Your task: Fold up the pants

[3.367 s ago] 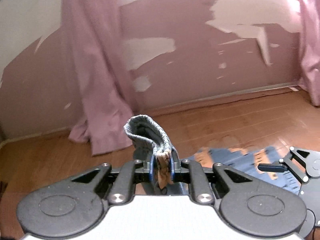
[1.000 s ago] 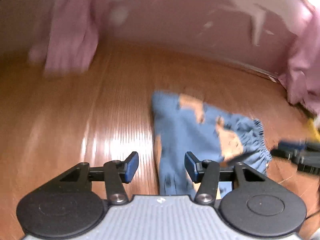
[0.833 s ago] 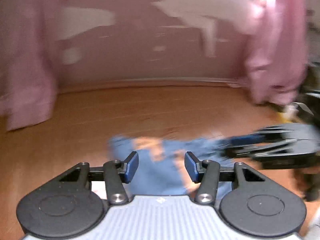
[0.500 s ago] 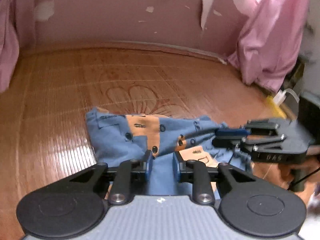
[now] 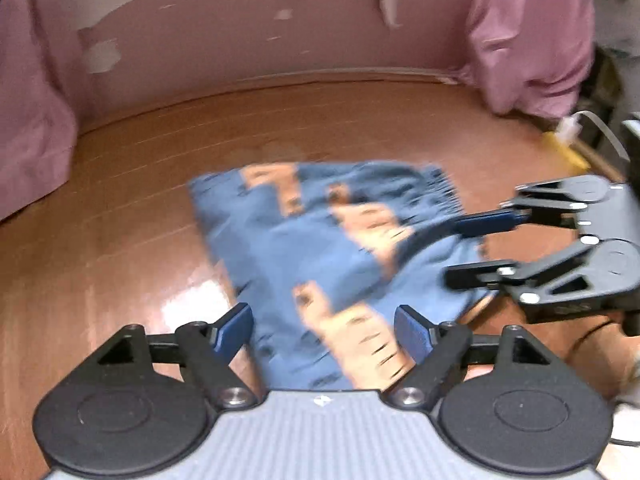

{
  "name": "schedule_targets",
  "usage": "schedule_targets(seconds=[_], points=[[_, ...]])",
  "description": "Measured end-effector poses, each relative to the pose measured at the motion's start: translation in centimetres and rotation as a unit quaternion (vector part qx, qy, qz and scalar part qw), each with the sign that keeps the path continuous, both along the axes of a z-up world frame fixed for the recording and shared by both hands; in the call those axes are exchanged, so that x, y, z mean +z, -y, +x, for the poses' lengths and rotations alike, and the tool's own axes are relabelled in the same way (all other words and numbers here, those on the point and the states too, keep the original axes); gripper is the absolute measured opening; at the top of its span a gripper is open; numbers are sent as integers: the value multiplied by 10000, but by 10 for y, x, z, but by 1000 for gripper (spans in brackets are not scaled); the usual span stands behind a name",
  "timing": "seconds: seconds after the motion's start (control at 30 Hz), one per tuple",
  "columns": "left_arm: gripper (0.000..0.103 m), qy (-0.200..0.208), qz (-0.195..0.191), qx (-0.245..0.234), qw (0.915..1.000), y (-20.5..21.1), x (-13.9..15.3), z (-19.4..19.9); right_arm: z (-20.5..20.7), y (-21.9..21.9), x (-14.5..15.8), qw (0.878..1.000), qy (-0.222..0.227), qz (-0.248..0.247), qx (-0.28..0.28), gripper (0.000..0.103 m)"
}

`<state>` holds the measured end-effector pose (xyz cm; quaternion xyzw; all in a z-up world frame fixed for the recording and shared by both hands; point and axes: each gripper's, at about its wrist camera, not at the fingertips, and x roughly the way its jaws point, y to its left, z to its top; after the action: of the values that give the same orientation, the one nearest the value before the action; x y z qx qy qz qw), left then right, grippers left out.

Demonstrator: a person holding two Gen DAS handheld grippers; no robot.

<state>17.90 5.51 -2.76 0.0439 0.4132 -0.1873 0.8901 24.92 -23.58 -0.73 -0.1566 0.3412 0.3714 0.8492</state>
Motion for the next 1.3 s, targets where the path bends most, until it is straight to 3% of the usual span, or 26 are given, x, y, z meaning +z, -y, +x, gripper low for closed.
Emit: schedule_targets(seconds=[0.07,0.13,0.23,0.4,0.53,0.9,1.3], points=[[84,-290,-25,321,9991,-10,-6,0,-4,-6,0,9998,83,-170,53,53],[85,-479,-314,607,9965,-26,-8,-1,-7,-5,4,9998,53,-146,84,58],[87,-443,-438,827,9946,-38,0,-4,-11,5,13,9998,-13,183,-63,76],[92,-459,-575,1058,9917,-47,6,-10,-7,19,20,9976,-183,496,-443,83],[101,-469,-651,1302,9882,-47,5,-12,-1,24,22,9952,-140,625,-735,100],[103,-397,-560,1300,9891,-40,8,-10,11,38,13,9882,-406,819,-1231,102],[103,-387,-624,1505,9859,-36,7,-14,15,39,9,9874,-547,783,-1263,102]])
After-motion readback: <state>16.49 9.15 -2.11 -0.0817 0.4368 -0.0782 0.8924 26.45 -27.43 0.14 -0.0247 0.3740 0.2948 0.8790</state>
